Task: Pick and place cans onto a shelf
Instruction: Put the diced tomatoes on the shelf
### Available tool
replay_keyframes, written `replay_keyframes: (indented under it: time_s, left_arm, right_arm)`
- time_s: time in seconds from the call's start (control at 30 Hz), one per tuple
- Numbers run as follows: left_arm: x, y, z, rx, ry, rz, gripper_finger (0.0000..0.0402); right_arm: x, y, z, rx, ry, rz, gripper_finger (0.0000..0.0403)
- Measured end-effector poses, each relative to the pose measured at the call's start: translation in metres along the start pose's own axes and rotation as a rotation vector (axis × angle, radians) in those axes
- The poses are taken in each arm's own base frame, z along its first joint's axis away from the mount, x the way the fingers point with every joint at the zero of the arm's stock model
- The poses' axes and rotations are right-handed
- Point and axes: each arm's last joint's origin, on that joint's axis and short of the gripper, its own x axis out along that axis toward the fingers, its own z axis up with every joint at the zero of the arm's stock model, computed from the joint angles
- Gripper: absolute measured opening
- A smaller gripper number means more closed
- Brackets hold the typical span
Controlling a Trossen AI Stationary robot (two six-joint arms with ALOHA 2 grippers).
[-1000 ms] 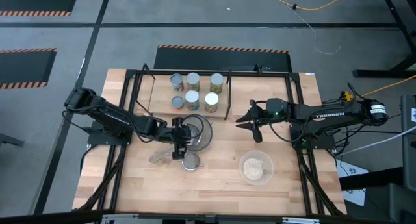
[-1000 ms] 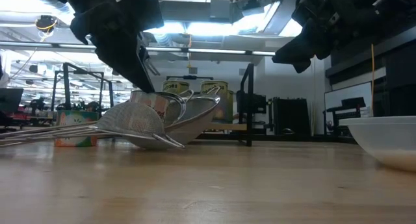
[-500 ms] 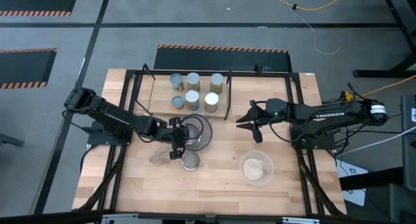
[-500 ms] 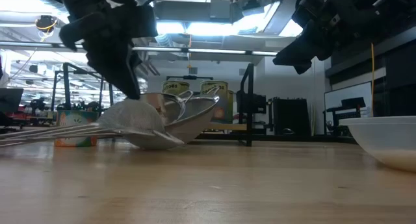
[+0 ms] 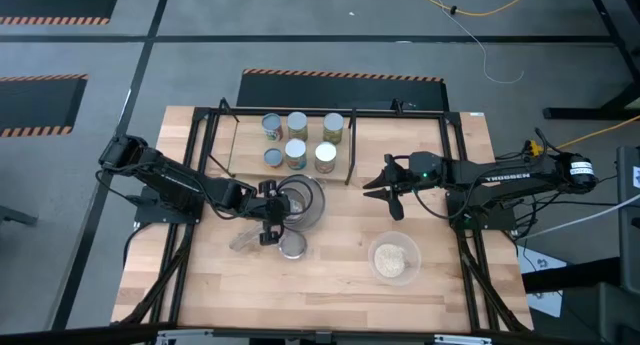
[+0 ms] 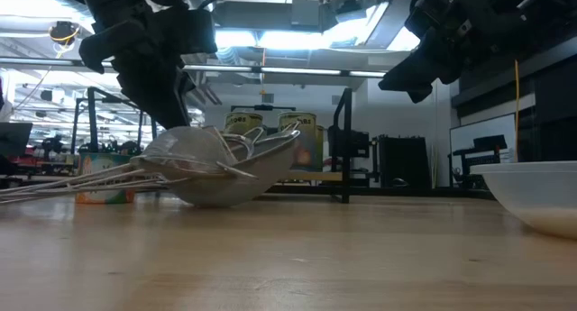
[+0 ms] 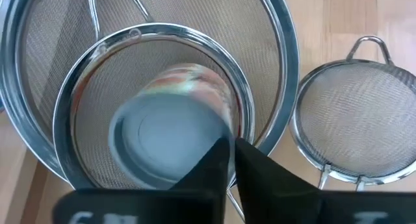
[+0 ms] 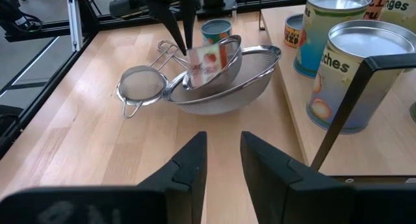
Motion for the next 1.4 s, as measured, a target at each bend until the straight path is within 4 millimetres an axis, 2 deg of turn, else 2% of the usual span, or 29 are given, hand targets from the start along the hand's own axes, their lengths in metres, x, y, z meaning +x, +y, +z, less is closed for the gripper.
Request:
replay_keyframes:
  time_s: [0.1, 0.37, 0.53, 0.67, 0.93, 1.13, 1.27, 1.4]
  left_arm:
    - [0.0, 0.0, 0.0, 0.0, 0.0, 0.0, 0.0006]
    - [0.0, 0.0, 0.001, 0.006, -0.009, -0.002, 0.0004]
    - [-0.007, 0.001, 0.002, 0.032, -0.029, -0.023, 0.0003]
    - [-0.02, 0.003, 0.005, 0.053, -0.073, -0.052, 0.0002]
    - [-0.063, 0.015, 0.01, 0.116, -0.238, -0.076, 0.0002]
    - [-0.095, 0.036, 0.011, 0.137, -0.371, -0.041, 0.0001]
    - [-0.109, 0.052, 0.01, 0.166, -0.42, 0.012, 0.0001]
    - [-0.118, 0.069, 0.011, 0.195, -0.393, 0.08, 0.0]
  right_arm:
    - [0.0, 0.0, 0.0, 0.0, 0.0, 0.0, 0.0098]
    - [0.0, 0.0, 0.0, 0.0, 0.002, 0.0, 0.0098]
    - [0.0, 0.0, 0.0, 0.0, 0.003, 0.0, 0.0098]
    - [0.0, 0.0, 0.0, 0.0, 0.003, 0.0, 0.0098]
    - [0.0, 0.0, -0.001, 0.001, 0.011, -0.001, 0.0098]
    - [0.0, 0.0, -0.001, 0.001, 0.011, -0.001, 0.0098]
    - [0.0, 0.0, -0.001, 0.001, 0.011, -0.002, 0.0098]
    - [0.0, 0.0, -0.001, 0.001, 0.01, -0.002, 0.0098]
